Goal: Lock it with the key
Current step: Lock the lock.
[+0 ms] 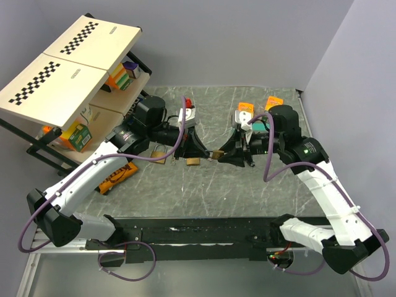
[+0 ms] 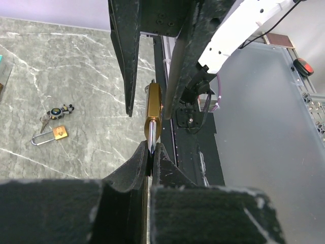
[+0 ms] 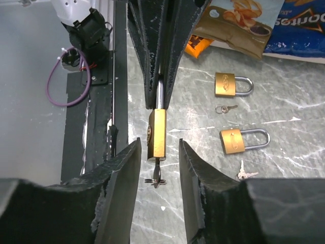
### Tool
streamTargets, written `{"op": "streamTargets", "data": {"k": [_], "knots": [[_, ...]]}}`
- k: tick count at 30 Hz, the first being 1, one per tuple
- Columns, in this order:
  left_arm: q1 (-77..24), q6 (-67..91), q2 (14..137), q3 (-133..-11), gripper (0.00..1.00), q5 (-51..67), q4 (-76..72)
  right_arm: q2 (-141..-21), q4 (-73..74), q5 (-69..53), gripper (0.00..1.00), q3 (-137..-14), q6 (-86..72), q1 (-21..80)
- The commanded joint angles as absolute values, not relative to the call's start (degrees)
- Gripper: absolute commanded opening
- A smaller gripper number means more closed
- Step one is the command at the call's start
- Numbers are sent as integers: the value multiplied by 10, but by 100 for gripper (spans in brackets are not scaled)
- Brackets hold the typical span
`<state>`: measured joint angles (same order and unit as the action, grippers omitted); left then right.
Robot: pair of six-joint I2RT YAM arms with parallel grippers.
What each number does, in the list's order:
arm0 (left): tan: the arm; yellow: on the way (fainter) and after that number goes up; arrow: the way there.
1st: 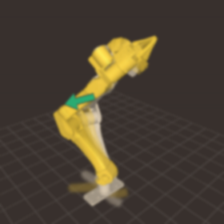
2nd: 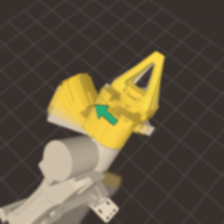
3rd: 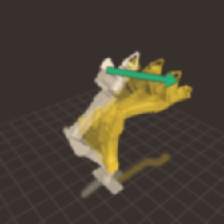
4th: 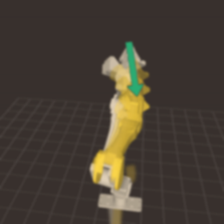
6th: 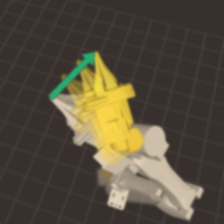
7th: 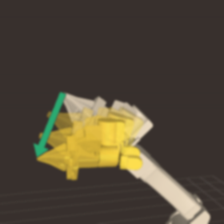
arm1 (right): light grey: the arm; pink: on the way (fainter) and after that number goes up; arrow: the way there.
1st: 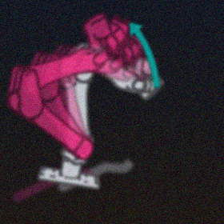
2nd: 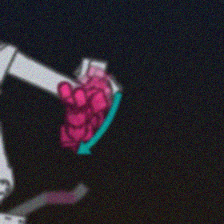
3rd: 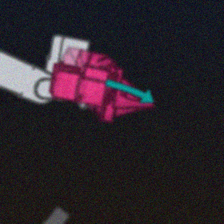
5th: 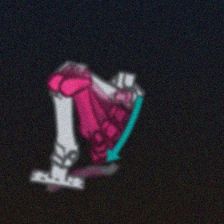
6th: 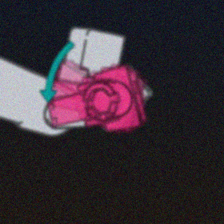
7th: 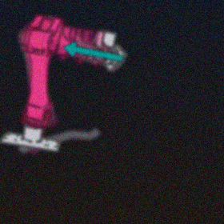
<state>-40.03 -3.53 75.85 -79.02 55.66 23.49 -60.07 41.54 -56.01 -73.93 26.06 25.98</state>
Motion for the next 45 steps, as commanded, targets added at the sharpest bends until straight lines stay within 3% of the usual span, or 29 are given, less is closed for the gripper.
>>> {"op": "streamTargets", "data": {"k": [1,7,10,13,14,17,20,26,32,39,45], "knots": [[-398,-27,751,-805,1,578,214,-607,407,-574,42,-765,265,263],[-399,-28,751,-803,1,577,210,-610,403,-574,35,-763,260,263],[-399,-25,750,-799,1,575,203,-613,403,-578,26,-766,261,264],[-399,-23,754,-797,1,575,206,-613,405,-578,5,-766,262,265],[-399,-27,755,-798,6,574,215,-612,405,-577,0,-766,259,265],[-396,-51,756,-796,33,574,244,-613,410,-570,0,-764,257,265],[-381,-69,748,-783,42,572,257,-609,411,-567,0,-760,254,263],[-374,-140,732,-783,40,553,317,-606,408,-574,0,-751,249,261],[-374,-122,727,-778,37,548,288,-622,427,-589,0,-761,257,261],[-382,-125,722,-780,42,552,294,-626,429,-591,0,-765,256,263],[-391,-102,712,-757,35,539,262,-630,436,-598,0,-769,263,263]]}}
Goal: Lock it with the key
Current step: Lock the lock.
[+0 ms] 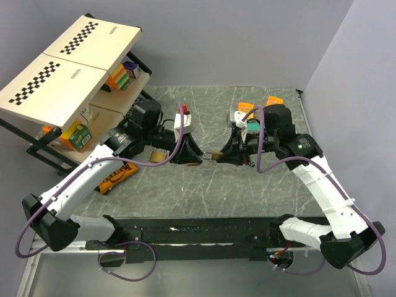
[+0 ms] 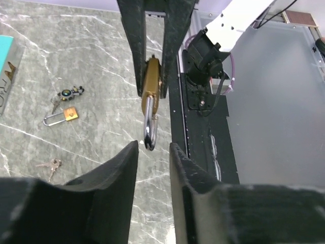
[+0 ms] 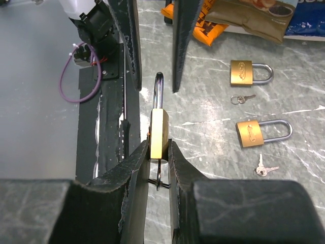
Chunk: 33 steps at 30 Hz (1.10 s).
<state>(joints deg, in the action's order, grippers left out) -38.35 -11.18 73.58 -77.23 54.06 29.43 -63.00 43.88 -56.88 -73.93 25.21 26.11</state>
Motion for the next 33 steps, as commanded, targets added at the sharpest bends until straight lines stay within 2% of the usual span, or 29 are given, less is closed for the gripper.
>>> {"op": "streamTargets", "data": {"k": [1,7,16,33], "knots": [[-394,-98,710,-753,32,538,258,-631,439,-600,0,-769,266,263],[-400,-99,710,-752,16,533,253,-631,439,-608,0,-769,272,263],[-408,-94,710,-753,1,538,243,-634,430,-617,0,-769,261,264],[-456,-33,722,-729,1,511,146,-644,388,-660,0,-751,214,294]]}}
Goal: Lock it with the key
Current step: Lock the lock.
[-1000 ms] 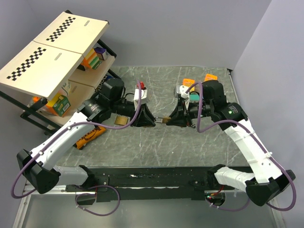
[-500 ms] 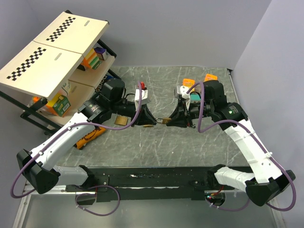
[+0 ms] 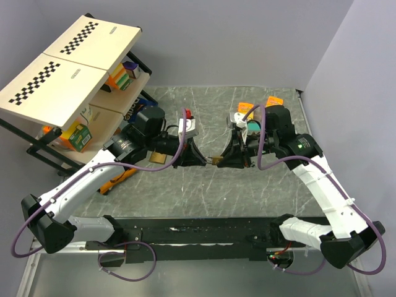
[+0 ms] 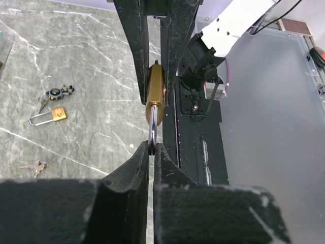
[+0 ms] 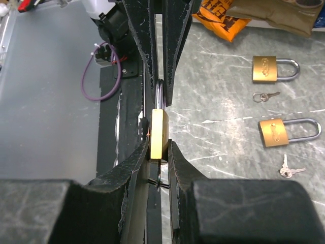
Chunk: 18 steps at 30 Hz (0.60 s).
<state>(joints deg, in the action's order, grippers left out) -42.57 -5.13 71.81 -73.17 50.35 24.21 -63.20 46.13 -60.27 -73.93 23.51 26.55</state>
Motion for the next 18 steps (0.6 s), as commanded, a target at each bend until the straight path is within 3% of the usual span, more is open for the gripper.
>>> {"op": "streamTargets", "data": {"k": [1,18], "knots": [[-459,-33,724,-729,1,510,141,-645,381,-660,0,-751,212,297],[-481,-4,748,-726,1,530,72,-660,343,-662,0,-740,188,328]]}}
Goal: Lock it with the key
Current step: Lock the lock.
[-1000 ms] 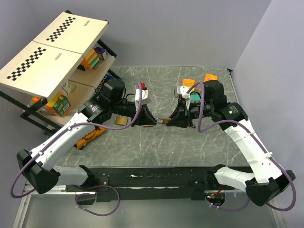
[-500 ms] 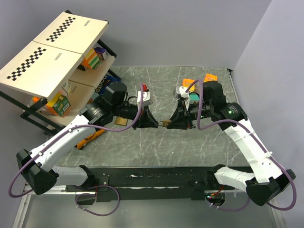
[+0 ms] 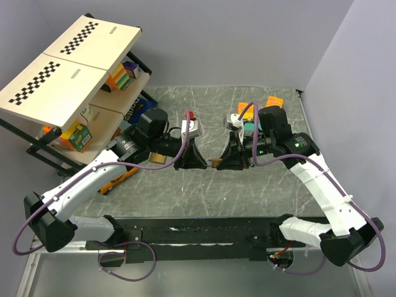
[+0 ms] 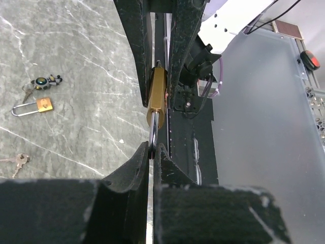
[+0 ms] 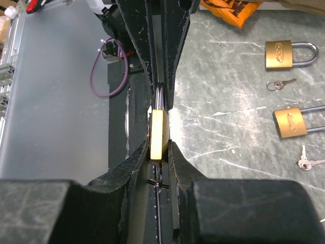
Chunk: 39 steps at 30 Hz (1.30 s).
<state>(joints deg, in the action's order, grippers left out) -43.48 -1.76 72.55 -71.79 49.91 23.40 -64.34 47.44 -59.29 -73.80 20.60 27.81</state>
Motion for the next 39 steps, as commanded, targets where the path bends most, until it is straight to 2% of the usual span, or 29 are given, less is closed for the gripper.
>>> {"op": "streamTargets", "data": {"k": [1,14,17,18,19,22,25,32,39], "knots": [[-482,-4,750,-727,1,531,72,-662,340,-661,0,-741,186,332],[-485,30,751,-711,1,536,43,-674,312,-658,0,-744,163,341],[-460,45,744,-709,1,547,51,-669,334,-648,0,-744,175,337],[-448,53,738,-704,5,552,52,-666,336,-647,0,-741,169,331],[-435,66,735,-701,17,555,53,-658,334,-646,0,-737,163,313],[-382,84,712,-693,38,560,59,-639,304,-642,0,-713,120,260],[-333,120,690,-678,49,577,34,-618,239,-645,0,-680,52,215],[-315,189,686,-658,56,597,-44,-593,120,-654,0,-620,-73,208],[-316,238,713,-662,53,606,-91,-586,99,-659,0,-624,-93,217]]}}
